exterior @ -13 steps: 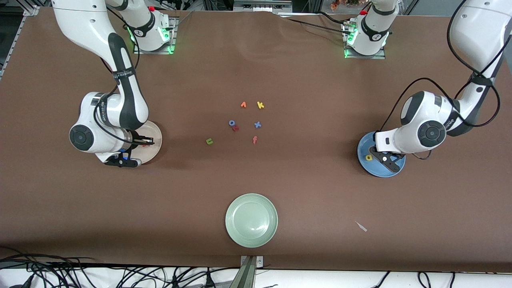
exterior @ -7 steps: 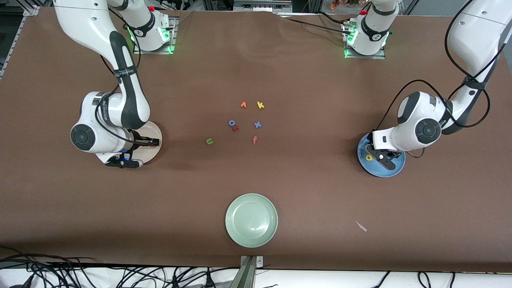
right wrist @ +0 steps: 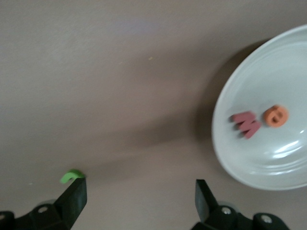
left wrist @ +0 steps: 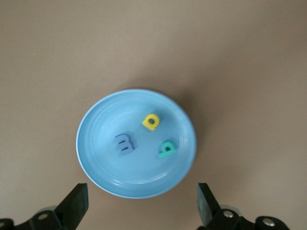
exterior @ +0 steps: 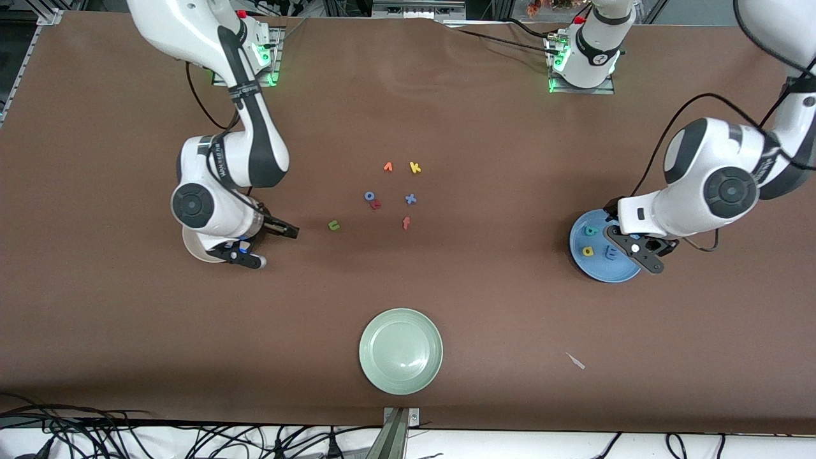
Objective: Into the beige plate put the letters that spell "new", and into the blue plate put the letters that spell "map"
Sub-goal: 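Drop the teal letter into the blue plate while the right gripper places the pink w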
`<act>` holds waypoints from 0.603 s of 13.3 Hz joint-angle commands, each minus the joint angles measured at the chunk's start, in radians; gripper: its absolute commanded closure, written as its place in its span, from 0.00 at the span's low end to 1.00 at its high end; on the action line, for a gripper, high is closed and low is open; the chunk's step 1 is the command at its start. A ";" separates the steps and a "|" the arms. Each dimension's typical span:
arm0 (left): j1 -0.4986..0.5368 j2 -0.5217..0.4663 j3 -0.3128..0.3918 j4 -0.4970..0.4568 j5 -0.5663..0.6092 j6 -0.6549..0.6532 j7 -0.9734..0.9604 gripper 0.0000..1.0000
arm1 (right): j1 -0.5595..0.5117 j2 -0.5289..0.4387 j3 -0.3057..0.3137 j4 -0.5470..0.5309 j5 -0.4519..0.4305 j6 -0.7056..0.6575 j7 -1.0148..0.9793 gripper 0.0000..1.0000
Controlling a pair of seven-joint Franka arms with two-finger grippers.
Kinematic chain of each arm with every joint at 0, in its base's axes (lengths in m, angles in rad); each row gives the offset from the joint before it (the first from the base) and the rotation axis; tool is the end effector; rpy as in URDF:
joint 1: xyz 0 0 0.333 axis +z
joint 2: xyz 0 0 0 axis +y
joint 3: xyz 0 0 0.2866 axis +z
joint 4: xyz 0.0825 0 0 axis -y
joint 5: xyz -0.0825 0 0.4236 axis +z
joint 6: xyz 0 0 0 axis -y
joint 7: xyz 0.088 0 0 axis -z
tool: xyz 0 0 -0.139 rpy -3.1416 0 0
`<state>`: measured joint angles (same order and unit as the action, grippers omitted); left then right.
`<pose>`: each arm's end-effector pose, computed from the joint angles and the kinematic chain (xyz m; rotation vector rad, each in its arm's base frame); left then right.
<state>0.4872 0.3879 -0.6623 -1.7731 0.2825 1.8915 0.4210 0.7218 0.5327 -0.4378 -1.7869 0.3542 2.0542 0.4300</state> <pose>0.6341 -0.0687 0.2886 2.9416 -1.0661 -0.2798 0.6069 0.2091 0.1809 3.0846 -0.4871 -0.3321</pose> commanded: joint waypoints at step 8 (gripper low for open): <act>-0.073 -0.099 -0.155 0.288 -0.049 -0.442 -0.650 0.00 | 0.155 0.047 -0.004 -0.009 0.060 0.144 0.265 0.00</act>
<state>0.3982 0.3356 -0.8163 -1.5821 0.2539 1.5296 -0.2182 0.8440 0.5593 -0.4334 -1.7885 0.3933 2.1522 0.6428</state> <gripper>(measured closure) 0.000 0.000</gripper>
